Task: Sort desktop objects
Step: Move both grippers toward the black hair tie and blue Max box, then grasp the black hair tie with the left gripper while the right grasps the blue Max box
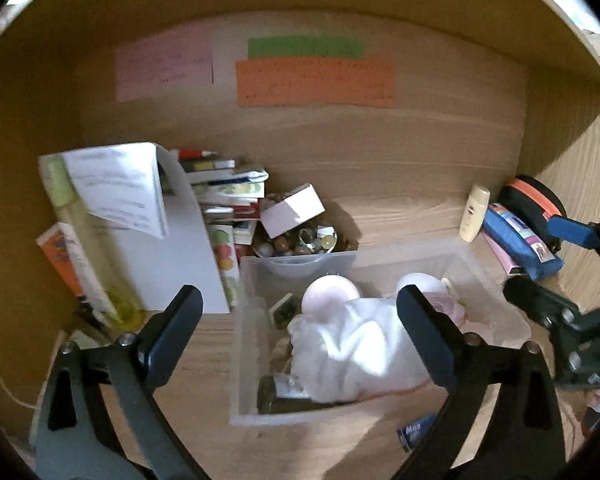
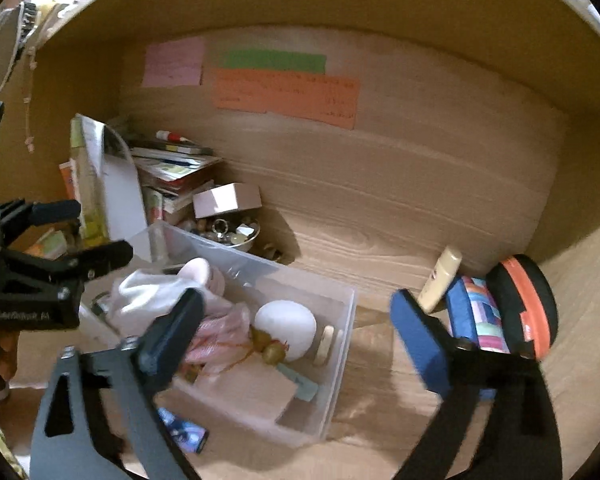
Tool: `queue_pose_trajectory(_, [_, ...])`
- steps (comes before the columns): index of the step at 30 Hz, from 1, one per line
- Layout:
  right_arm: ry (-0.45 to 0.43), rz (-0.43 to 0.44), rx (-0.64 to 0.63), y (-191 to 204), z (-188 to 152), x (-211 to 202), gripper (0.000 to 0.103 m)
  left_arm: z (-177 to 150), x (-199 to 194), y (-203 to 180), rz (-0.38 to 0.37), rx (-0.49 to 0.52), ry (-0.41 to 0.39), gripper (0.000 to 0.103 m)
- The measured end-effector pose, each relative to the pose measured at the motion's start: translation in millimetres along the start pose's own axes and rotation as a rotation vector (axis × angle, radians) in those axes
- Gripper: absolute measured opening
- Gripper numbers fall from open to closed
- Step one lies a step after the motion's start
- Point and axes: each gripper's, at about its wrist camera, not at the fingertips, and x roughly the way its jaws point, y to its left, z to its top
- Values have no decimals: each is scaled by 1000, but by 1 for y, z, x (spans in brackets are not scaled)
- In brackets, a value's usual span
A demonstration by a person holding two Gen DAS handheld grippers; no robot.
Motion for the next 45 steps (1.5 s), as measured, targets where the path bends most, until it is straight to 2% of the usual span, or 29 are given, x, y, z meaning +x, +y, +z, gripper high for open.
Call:
queue_pose_trajectory(5, [-5,14,11,1,-9,-24,103,-6,-22,1,-17,-6,-9,102])
queue_pose_trajectory(9, [11,17,18,1,-19,-39,103,-18,-33,0,-52,-4,25,102])
queue_pose_trajectory(13, [29,6,24,0,-31,-48,103,-40,-37,-2,-98,24,86,102])
queue_pose_trajectory(17, [53,-4,41,-3,-43,-52,103,-64,-32,-9,-144,75,180,102])
queue_pose_trajectory(23, [124,13,79,-3,-61,-46,103,-93,-31,-14,-171,90,225,102])
queue_pose_trajectory(24, [136,13,77,-2,-64,-44,103,-99,-31,-16,-203,97,231,100])
queue_pose_trajectory(25, [150,10,71,0,-67,-41,103,-102,-31,-19,-232,110,242,88])
queue_pose_trajectory(26, [160,5,66,1,-70,-39,103,-106,-29,-23,-253,131,264,68])
queue_pose_trajectory(28, [173,0,61,2,-75,-35,103,-112,-25,-30,-285,163,310,53])
queue_pose_trajectory(33, [201,32,53,8,-85,-29,103,-123,-19,-43,-321,197,339,51])
queue_pose_trajectory(37, [230,48,38,15,-89,-20,103,-125,-11,-53,-339,219,372,31])
queue_pose_trajectory(40, [267,54,30,22,-91,-7,103,-128,-4,-57,-327,245,381,21])
queue_pose_trajectory(45, [331,129,36,36,-93,15,101,-127,-5,-49,-317,210,360,21])
